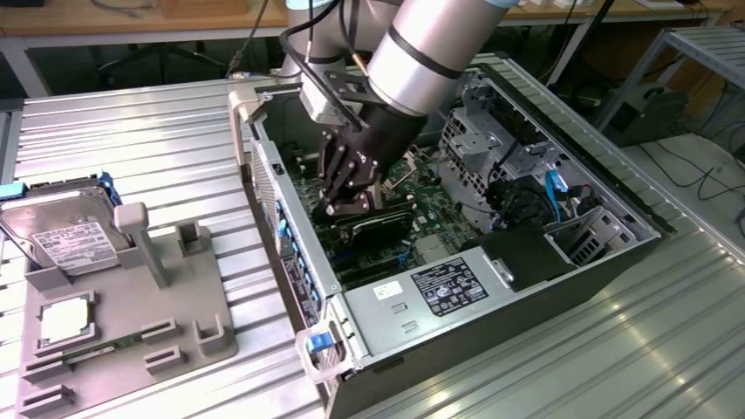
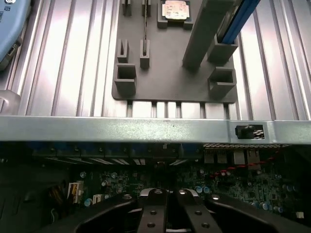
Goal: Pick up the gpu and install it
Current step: 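Press down on the gpu until it lock into place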
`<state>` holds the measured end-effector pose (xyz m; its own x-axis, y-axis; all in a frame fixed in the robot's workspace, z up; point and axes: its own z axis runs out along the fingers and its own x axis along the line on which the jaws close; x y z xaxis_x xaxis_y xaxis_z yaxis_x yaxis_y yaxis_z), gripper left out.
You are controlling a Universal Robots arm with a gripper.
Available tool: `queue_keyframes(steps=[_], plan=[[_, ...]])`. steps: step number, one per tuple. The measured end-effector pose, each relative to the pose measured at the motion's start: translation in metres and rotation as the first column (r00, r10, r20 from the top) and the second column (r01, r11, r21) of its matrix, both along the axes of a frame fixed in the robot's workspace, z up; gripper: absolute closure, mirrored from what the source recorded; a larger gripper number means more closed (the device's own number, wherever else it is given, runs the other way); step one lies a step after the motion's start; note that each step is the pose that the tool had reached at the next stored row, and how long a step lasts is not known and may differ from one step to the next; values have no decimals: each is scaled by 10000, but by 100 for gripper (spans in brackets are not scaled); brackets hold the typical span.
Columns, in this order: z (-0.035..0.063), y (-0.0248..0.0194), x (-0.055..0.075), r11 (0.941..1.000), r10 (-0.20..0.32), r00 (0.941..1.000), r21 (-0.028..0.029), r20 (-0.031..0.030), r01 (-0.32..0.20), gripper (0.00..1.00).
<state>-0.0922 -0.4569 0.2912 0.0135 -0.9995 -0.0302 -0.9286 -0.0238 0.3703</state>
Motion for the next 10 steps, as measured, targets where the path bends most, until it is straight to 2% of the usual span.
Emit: queue_keyframes(steps=[2,3,6,10], plan=[[-2,0,-6,10000,2,10000,2,-24,-2,89],[-3,0,-9,10000,2,10000,5,-62,-2,89],[-2,1,-20,10000,-1,9997,3,-259,1,89],[-8,0,-50,10000,0,9995,2,-306,0,89]])
